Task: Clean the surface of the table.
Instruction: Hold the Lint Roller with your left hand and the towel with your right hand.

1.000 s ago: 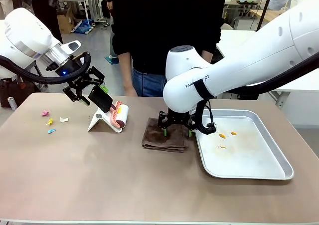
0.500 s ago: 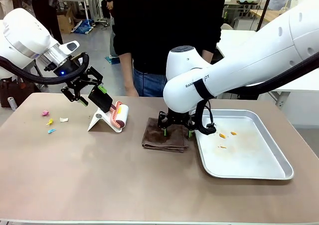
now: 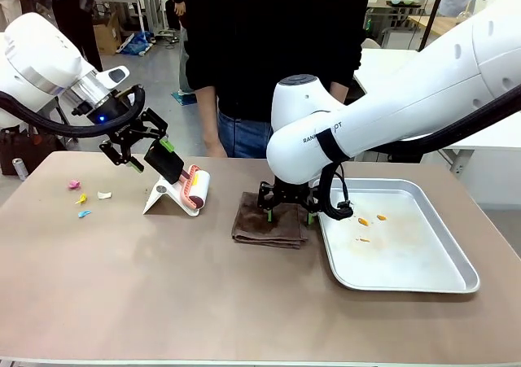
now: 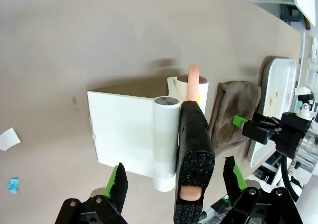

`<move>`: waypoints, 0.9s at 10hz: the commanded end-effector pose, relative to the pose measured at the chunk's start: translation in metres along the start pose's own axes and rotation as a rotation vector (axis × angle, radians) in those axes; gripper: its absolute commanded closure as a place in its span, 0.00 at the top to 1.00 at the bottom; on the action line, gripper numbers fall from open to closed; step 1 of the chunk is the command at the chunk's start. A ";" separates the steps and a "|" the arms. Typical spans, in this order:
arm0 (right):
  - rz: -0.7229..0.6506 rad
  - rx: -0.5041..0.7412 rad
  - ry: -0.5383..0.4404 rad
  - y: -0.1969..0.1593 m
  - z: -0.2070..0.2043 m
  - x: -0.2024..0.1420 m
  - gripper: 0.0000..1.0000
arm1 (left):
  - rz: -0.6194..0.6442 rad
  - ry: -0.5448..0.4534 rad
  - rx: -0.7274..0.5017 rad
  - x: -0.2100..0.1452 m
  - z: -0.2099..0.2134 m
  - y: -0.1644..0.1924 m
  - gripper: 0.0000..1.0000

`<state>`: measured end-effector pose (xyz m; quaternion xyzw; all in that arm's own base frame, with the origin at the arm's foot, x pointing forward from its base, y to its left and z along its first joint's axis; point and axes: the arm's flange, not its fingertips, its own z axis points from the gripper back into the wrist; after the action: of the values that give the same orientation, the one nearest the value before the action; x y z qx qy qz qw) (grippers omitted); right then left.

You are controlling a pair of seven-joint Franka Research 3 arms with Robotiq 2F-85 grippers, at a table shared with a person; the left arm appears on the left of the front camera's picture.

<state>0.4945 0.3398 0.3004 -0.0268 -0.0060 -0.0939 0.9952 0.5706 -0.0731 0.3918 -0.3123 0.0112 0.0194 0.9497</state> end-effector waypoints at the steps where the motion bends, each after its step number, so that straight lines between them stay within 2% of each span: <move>1: 0.008 0.024 0.008 -0.008 -0.002 -0.001 1.00 | -0.036 -0.011 -0.018 0.002 0.003 0.001 1.00; 3: 0.006 0.020 0.011 -0.008 -0.002 -0.001 1.00 | -0.054 -0.001 -0.017 0.002 0.002 0.001 1.00; 4: 0.006 0.010 0.002 -0.010 -0.003 -0.001 0.67 | -0.063 -0.005 -0.011 0.002 0.001 0.000 0.41; 5: 0.006 0.014 0.016 -0.010 -0.003 -0.001 0.40 | -0.074 -0.006 -0.020 0.002 0.002 0.000 0.40; 6: 0.005 0.019 0.020 -0.011 -0.003 -0.001 0.07 | -0.084 -0.010 -0.026 0.002 0.002 0.000 0.00; 7: 0.007 0.022 0.024 -0.011 -0.004 -0.001 0.00 | -0.088 -0.010 -0.027 0.002 0.002 0.000 0.35; 8: 0.009 0.031 0.027 -0.011 -0.004 0.000 0.00 | -0.092 -0.012 -0.029 0.002 0.002 -0.001 0.00; 9: 0.012 0.037 0.035 -0.011 -0.006 0.001 0.00 | -0.095 -0.015 -0.032 0.002 0.002 -0.001 0.00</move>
<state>0.4956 0.3385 0.3040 -0.0172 -0.0015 -0.0982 0.9950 0.5710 -0.0738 0.3926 -0.3162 -0.0027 -0.0172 0.9485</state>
